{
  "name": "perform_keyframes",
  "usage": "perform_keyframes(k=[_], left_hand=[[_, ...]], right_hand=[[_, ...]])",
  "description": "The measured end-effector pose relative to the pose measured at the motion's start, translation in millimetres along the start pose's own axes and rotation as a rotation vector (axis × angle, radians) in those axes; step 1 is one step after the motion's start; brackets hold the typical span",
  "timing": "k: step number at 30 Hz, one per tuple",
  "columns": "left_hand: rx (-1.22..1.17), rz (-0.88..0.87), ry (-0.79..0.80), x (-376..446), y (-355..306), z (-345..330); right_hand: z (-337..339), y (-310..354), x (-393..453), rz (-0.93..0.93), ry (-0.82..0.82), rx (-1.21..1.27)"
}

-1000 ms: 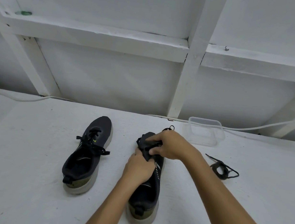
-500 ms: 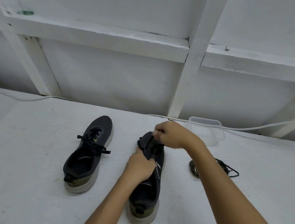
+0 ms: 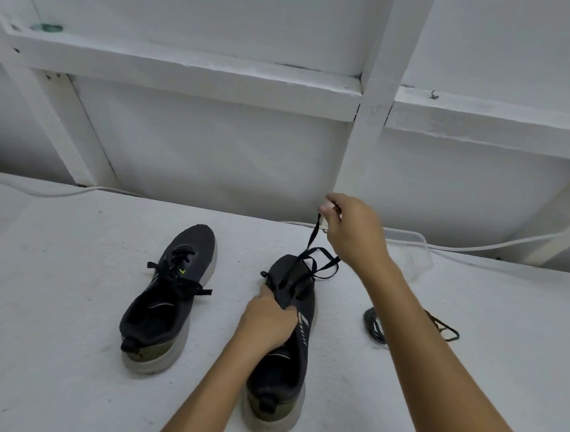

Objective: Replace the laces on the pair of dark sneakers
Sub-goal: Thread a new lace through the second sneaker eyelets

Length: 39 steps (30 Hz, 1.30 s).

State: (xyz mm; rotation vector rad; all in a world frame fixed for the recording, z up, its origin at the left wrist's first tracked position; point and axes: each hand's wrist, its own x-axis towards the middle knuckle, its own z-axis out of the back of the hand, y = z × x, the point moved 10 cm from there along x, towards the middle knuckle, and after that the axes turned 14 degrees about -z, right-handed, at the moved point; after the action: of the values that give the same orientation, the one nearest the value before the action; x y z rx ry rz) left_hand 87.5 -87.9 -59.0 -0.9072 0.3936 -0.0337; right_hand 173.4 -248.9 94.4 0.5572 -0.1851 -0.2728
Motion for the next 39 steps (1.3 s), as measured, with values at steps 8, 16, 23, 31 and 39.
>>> perform_keyframes(k=[8, 16, 23, 31, 39], left_hand=[[0.007, 0.009, 0.007, 1.7, 1.4, -1.9], [0.016, 0.005, 0.012, 3.6, 0.7, -3.5], [0.047, 0.008, 0.025, 3.8, -0.9, -3.5], [0.036, 0.003, 0.018, 3.0, -2.7, -2.5], [0.042, -0.003, 0.003, 3.9, -2.4, -1.4]], right_hand=[[16.7, -19.7, 3.3, -0.154, 0.024, 0.676], [63.2, 71.4, 29.4, -0.04, 0.176, 0.772], [75.8, 139.2, 17.6, 0.044, 0.25, 0.944], [150.5, 181.7, 29.1, 0.201, 0.133, 0.893], [104.9, 164.1, 27.1, 0.145, 0.254, 0.756]])
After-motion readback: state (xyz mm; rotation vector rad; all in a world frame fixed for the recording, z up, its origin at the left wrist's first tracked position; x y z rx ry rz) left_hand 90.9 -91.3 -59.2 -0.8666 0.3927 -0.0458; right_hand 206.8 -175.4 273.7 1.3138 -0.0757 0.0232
